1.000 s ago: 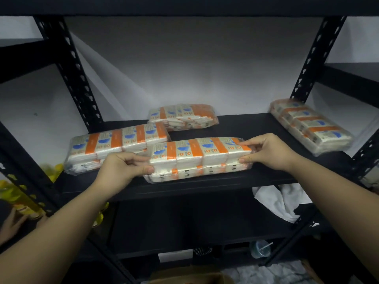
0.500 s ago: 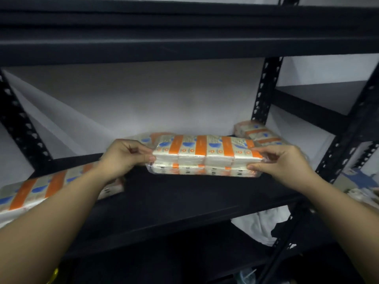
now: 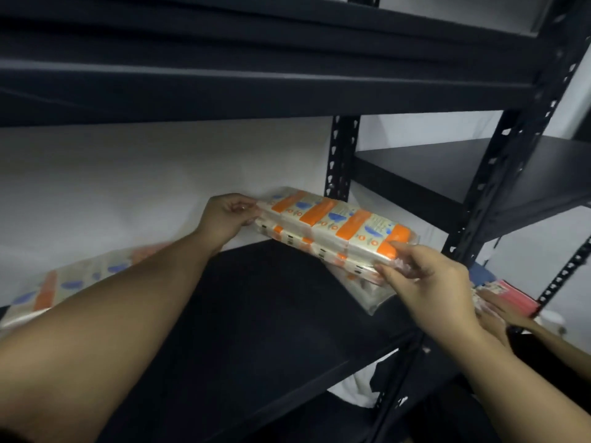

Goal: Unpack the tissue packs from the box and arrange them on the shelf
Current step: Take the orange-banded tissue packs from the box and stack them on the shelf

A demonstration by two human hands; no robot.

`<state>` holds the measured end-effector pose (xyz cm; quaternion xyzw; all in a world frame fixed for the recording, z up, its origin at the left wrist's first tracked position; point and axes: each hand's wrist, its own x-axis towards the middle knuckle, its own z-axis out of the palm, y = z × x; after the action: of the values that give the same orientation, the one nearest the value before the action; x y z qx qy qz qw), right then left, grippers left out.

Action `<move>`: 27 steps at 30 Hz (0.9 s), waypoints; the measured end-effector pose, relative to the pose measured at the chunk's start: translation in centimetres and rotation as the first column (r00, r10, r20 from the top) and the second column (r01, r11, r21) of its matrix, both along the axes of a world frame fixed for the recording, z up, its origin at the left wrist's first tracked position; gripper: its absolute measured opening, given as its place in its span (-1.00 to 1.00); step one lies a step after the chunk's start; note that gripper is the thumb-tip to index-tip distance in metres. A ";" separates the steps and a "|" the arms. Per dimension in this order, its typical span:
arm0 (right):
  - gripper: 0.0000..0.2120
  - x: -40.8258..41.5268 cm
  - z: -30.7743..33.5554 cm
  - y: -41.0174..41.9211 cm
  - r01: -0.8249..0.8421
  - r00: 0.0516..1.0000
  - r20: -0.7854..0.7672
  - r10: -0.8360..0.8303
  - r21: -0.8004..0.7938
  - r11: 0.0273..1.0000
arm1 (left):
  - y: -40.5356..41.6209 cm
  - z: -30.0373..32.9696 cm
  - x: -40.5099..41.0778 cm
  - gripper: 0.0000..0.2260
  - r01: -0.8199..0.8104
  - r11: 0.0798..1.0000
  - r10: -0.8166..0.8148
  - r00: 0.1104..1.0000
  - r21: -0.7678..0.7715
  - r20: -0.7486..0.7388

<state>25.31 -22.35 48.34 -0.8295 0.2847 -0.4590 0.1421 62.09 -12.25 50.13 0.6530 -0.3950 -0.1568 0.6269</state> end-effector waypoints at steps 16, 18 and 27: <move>-0.63 0.1 -2.8 -3.2 0.127 0.991 -0.030 -0.127 -0.005 0.992 | -15.9 -2.7 -1.7 -0.84 -0.153 0.979 0.118 0.964 0.135 0.238; -0.63 0.2 -3.0 -3.1 0.108 0.993 -0.040 -0.109 -0.041 0.993 | -16.4 -2.9 -1.9 -0.84 -0.177 0.975 0.140 0.957 0.133 0.254; -0.58 1.3 -3.1 -2.4 0.073 0.997 -0.035 -0.072 0.036 0.997 | -16.7 -2.5 -1.6 -0.95 -0.304 0.937 0.210 0.886 0.175 0.412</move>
<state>26.59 -24.73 45.19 -0.8235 0.3256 -0.4443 0.1357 60.52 -28.99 47.62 0.7872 -0.3990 0.0149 0.4701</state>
